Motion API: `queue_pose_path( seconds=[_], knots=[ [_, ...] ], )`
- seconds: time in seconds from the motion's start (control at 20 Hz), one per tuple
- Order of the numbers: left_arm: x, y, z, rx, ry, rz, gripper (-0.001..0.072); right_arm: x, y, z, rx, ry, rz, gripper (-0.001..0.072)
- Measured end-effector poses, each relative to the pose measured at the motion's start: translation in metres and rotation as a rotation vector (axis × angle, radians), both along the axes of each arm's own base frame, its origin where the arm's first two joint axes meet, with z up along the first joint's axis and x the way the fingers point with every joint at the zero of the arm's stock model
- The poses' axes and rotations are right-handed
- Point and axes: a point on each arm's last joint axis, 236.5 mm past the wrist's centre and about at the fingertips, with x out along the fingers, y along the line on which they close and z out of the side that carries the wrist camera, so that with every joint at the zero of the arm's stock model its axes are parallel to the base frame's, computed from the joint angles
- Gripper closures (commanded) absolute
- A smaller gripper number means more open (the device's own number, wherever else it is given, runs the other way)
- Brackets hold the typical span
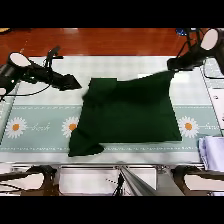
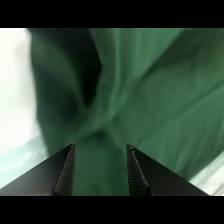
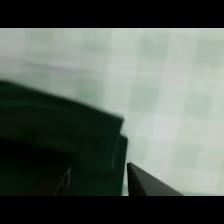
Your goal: Fold the shirts.
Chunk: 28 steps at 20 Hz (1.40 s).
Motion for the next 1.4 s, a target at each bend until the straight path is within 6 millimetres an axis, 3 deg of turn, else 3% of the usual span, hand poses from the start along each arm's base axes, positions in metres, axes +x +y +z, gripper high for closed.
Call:
queue_pose_path(
  seconds=[0.05,0.25,0.3,0.35,0.4,0.45,0.55,0.75,0.9,1.1,1.2,1.3,1.4],
  knots=[
    [-0.003,0.012,0.0,0.018,0.023,0.004,0.0321,-0.012,-0.011,0.003,-0.019,0.034,0.012,0.023],
    [-0.027,0.084,0.008,0.114,0.108,0.109,0.0295,-0.063,-0.085,0.025,-0.092,0.125,-0.077,0.0224],
    [-0.038,0.099,0.008,0.124,0.133,0.141,0.0143,-0.077,-0.101,0.029,-0.086,0.134,-0.118,0.0223],
    [-0.05,0.11,0.003,0.125,0.161,0.176,0.0093,-0.093,-0.115,0.029,-0.064,0.146,-0.158,0.0223],
    [-0.066,0.114,-0.003,0.113,0.203,0.192,0.0093,-0.11,-0.126,0.025,-0.033,0.165,-0.195,0.0214],
    [-0.084,0.113,-0.013,0.09,0.253,0.202,0.0093,-0.125,-0.131,0.017,0.011,0.182,-0.224,0.0159],
    [-0.116,0.102,-0.035,0.039,0.345,0.197,0.0095,-0.153,-0.128,-0.008,0.133,0.222,-0.26,0.0154],
    [-0.177,0.079,-0.074,-0.024,0.485,0.13,0.0097,-0.191,-0.097,-0.059,0.344,0.28,-0.277,0.0158],
    [-0.198,0.068,-0.093,-0.035,0.52,0.109,0.0097,-0.209,-0.076,-0.089,0.434,0.315,-0.268,0.0158],
    [-0.211,0.045,-0.111,-0.02,0.538,0.036,0.0098,-0.221,-0.062,-0.109,0.483,0.331,-0.256,0.0158],
    [-0.215,0.027,-0.116,-0.026,0.548,-0.009,0.0157,-0.223,-0.058,-0.113,0.493,0.336,-0.249,0.0158],
    [-0.213,0.015,-0.126,-0.012,0.534,-0.033,0.0678,-0.224,-0.056,-0.115,0.5,0.336,-0.245,0.0157],
    [-0.216,0.006,-0.132,-0.003,0.537,-0.06,0.0682,-0.226,-0.056,-0.116,0.501,0.343,-0.241,0.0157]
  ],
)
